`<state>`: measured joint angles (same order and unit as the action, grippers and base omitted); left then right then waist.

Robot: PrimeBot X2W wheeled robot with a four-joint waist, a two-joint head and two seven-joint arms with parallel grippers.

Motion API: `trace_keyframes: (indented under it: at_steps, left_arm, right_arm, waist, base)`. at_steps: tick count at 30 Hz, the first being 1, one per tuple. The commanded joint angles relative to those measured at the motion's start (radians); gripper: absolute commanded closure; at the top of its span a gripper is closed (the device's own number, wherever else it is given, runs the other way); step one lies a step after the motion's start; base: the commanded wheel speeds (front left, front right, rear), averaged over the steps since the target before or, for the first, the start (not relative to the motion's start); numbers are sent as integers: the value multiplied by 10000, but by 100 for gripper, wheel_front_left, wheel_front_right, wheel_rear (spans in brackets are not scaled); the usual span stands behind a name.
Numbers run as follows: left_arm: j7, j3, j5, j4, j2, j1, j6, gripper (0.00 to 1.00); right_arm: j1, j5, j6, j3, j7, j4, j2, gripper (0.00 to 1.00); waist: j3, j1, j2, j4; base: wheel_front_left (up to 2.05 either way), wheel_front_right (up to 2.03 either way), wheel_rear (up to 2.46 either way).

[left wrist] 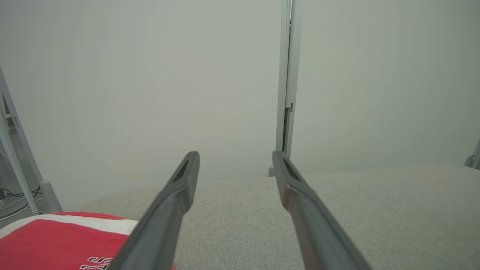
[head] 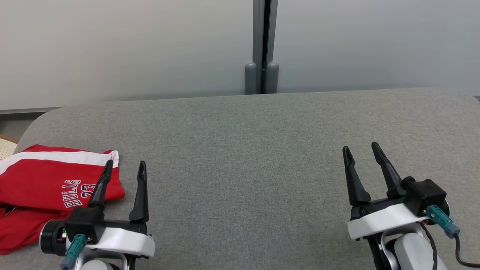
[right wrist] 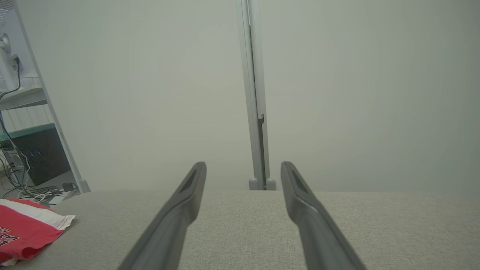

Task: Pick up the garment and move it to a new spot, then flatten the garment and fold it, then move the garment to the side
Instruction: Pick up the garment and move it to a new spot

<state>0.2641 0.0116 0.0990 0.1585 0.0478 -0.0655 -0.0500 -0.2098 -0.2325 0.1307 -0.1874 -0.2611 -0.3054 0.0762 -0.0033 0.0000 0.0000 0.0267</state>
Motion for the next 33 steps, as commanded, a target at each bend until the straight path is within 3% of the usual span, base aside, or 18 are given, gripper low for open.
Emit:
trace_keyframes:
  at_steps: [1,19,33]
  left_arm:
    - [7,-14,71,7,46,-77,48,0]
    - [7,-124,143,213,47,-179,77,0]
    - [5,-675,245,517,40,-288,206,0]
  right_arm:
    - [-53,83,0,29,-62,-22,-20,0]
    - [40,-120,0,-97,-62,-113,-105,0]
    - [208,-577,0,-516,-60,125,-30,0]
  waist:
    - [1,0,0,3]
    - [39,0,0,328]
    - [77,0,0,2006]
  base:
    - [0,0,0]
    - [0,0,0]
    - [0,0,0]
